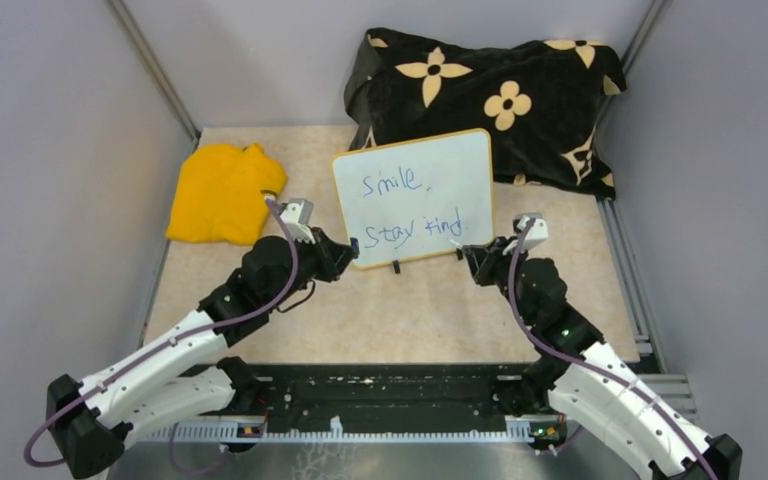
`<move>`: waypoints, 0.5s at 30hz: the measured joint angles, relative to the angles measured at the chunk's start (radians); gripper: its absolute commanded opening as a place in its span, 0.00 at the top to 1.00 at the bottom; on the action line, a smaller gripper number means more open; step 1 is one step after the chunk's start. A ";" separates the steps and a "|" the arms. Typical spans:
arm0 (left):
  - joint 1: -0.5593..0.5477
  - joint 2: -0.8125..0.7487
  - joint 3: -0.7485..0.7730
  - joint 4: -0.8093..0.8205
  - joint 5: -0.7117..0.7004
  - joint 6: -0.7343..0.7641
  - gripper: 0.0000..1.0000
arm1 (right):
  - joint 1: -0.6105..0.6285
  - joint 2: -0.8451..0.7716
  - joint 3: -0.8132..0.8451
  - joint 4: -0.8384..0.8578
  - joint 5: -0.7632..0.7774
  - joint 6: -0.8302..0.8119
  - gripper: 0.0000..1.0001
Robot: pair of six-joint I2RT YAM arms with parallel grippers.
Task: Write a sentence on the whiteboard
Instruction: Close the whiteboard marker at the center of the board.
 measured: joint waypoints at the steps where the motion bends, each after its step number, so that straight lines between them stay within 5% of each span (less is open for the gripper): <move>1: 0.001 -0.007 -0.006 0.039 0.006 -0.003 1.00 | 0.000 0.001 0.004 -0.005 0.000 0.000 1.00; 7: 0.040 -0.016 -0.048 0.233 0.069 -0.034 1.00 | 0.000 0.022 0.035 -0.011 0.000 0.000 1.00; 15: 0.336 0.129 -0.049 0.606 0.359 -0.270 1.00 | 0.018 0.126 0.191 0.058 0.006 -0.031 1.00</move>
